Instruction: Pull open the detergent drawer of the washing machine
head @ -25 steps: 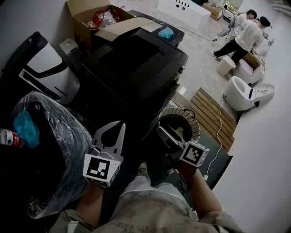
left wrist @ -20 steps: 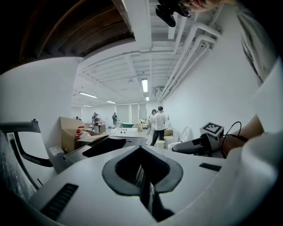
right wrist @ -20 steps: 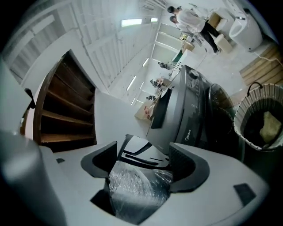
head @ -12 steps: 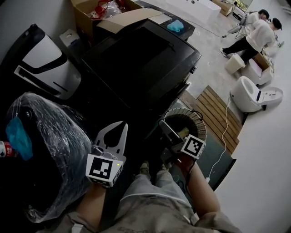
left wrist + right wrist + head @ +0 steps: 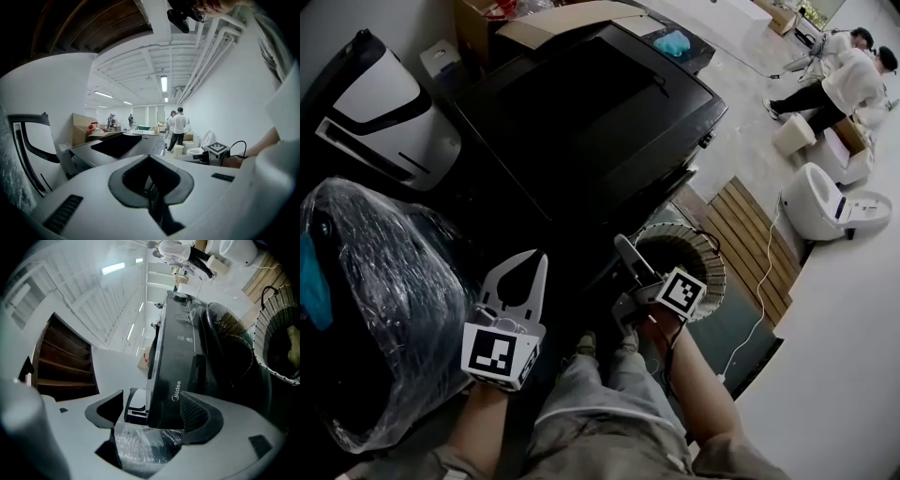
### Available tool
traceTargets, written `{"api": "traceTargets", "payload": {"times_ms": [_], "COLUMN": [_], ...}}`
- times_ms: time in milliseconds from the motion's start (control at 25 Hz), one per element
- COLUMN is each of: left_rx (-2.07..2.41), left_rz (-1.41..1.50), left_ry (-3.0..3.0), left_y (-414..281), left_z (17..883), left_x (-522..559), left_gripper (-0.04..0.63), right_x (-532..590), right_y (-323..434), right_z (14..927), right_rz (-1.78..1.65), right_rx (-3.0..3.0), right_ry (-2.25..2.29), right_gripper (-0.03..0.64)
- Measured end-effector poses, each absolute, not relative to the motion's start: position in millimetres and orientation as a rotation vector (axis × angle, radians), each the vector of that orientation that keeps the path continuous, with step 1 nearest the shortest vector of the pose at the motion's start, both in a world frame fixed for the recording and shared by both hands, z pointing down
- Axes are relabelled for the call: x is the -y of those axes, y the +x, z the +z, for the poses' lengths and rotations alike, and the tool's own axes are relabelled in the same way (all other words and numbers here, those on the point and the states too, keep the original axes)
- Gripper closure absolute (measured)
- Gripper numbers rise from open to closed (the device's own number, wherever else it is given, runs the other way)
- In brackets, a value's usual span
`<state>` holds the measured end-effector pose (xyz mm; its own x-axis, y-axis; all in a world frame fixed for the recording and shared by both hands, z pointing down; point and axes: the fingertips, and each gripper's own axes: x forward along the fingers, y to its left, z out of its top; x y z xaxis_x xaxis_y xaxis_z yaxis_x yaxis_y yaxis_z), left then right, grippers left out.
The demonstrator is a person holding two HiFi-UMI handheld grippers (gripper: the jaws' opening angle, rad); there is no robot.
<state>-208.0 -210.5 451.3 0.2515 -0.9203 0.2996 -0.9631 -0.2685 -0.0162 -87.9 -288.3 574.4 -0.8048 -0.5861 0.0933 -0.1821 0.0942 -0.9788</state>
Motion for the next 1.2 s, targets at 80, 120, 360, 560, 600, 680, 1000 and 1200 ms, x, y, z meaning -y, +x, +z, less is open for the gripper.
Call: {"api": "traceTargets", "payload": {"times_ms": [80,120,360,560,600,680,1000,1200], "left_rx": [1.799,1.804,1.832,1.850,1.849,1.850,1.881,1.871], "left_rz": [0.367,0.362,0.369,0.382,0.380,0.373,0.377,0.393], "left_ry": [2.325,2.316,2.279,2.233,2.220,2.193,2.143,2.136], "left_y": [-207.3,-207.1,-204.6,-205.7,-206.1,-207.3,-205.4,-198.1], "left_z": [459.7,464.0,487.4,503.7,506.7,511.5,529.6,536.8], "left_x": [211.8,212.7,219.1,217.7,216.9,214.9,212.4,212.1], "left_gripper": [0.580,0.580,0.580,0.580,0.580,0.580,0.580,0.580], "right_x": [292.4,294.4,308.3,320.1,322.5,324.9,323.8,327.7], "right_y": [-90.3,-92.0,-101.3,-107.1,-108.4,-111.3,-114.8,-118.7], "right_z": [583.9,588.3,609.8,622.5,624.4,626.6,638.9,637.6], "right_rz": [-1.775,-1.781,-1.807,-1.835,-1.839,-1.841,-1.850,-1.832], "right_rx": [-2.070,-2.073,-2.064,-1.972,-1.953,-1.950,-2.000,-1.988], "right_ry": [-0.752,-0.747,-0.698,-0.657,-0.650,-0.639,-0.599,-0.558], "right_gripper": [0.252,0.252,0.250,0.244,0.242,0.239,0.224,0.219]}}
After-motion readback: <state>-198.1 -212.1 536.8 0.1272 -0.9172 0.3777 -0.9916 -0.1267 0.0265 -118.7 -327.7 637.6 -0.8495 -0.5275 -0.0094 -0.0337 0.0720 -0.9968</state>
